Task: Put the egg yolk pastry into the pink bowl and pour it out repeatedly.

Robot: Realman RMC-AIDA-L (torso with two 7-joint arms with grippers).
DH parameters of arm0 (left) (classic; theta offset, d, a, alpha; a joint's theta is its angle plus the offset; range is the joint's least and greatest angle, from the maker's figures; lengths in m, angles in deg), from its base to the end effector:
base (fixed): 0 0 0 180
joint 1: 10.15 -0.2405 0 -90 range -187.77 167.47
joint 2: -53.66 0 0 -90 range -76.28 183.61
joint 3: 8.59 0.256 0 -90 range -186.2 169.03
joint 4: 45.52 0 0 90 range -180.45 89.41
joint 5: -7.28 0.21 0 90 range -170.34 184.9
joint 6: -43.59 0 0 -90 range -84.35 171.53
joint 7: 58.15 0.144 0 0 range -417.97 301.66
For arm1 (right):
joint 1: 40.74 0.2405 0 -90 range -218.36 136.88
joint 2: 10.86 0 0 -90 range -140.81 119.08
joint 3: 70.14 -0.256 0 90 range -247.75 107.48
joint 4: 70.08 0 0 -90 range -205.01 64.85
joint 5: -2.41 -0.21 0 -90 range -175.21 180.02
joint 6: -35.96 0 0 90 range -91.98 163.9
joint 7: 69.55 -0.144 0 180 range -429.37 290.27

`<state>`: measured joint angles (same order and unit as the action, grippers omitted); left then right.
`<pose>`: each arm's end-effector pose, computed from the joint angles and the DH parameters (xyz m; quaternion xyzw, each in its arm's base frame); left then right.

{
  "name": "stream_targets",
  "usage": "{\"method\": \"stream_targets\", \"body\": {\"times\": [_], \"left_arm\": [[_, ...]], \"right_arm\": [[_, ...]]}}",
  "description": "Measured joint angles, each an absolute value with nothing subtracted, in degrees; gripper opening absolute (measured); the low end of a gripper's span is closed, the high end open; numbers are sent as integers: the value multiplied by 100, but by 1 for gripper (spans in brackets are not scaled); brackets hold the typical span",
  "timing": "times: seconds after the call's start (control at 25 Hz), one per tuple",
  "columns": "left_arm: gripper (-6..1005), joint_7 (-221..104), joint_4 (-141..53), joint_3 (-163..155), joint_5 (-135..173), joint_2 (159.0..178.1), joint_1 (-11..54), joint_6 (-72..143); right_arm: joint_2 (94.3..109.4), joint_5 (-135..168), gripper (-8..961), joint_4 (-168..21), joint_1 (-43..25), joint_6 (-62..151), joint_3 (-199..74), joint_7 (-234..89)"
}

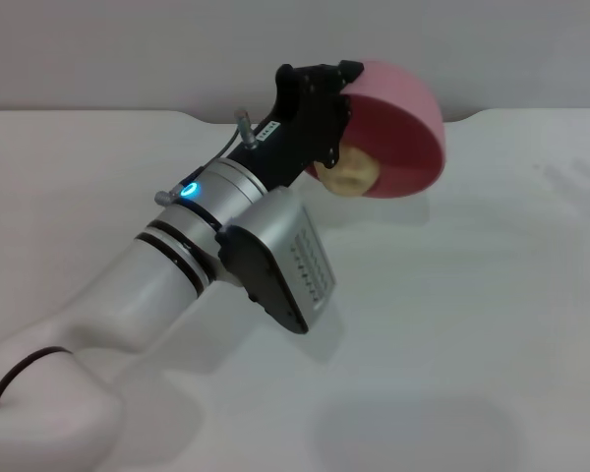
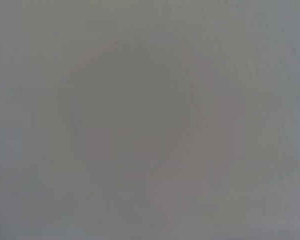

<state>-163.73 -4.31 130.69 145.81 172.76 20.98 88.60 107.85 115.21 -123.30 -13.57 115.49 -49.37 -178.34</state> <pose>-0.1496 0.3504 -0.1092 -0.7487 0.3697 -0.0527 0.5478 0.3060 0.3566 0.1161 -0.7670 0.4312 0.3340 0.3379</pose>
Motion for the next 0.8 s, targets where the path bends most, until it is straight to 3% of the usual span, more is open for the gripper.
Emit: {"method": "stream_targets", "body": {"times": [0.8], "left_arm": [[-1, -14997, -660, 13474, 13846, 17275, 2290, 10029]], "right_arm": [[10797, 11402, 551, -12228, -1407, 11630, -4930, -17832]]}}
